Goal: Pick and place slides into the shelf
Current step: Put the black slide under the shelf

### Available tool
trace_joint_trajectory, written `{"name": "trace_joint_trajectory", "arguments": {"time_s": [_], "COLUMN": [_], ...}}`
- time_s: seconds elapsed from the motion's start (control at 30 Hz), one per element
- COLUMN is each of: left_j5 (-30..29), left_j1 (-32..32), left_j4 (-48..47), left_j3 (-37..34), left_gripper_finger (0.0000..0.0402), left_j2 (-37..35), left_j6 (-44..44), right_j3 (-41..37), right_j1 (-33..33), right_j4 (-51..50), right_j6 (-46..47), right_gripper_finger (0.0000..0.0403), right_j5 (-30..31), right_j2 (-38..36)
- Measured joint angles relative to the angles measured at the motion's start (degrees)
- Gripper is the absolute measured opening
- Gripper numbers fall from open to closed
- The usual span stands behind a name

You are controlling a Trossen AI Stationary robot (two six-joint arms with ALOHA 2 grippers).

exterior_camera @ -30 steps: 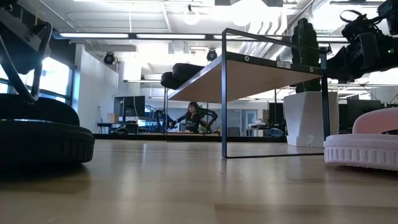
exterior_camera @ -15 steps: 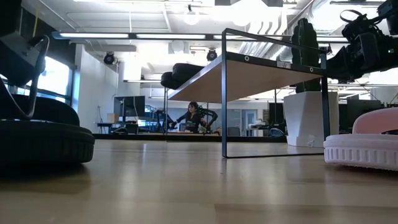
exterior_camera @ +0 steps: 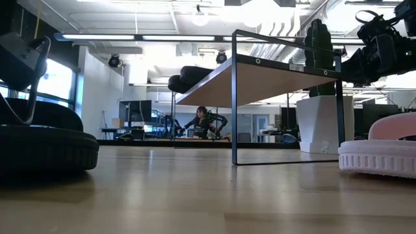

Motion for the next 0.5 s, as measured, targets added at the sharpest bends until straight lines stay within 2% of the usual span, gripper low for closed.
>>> {"name": "trace_joint_trajectory", "arguments": {"time_s": [0.27, 0.37, 0.5], "left_j5": [-0.4, -0.8, -1.4], "left_j1": [0.0, 0.0, 0.0], "left_j4": [0.2, 0.0, -2.3], "left_j3": [0.0, 0.0, 0.0], "left_gripper_finger": [0.021, 0.0223, 0.022], "left_j2": [0.0, 0.0, 0.0], "left_j6": [-0.2, -0.2, -0.2], "right_j3": [0.0, 0.0, 0.0], "right_j1": [0.0, 0.0, 0.0], "right_j4": [0.0, 0.0, 0.0], "right_j6": [0.0, 0.0, 0.0], "right_gripper_finger": [0.0, 0.0, 0.0], "right_j5": [0.0, 0.0, 0.0], "right_j2": [0.0, 0.0, 0.0]}}
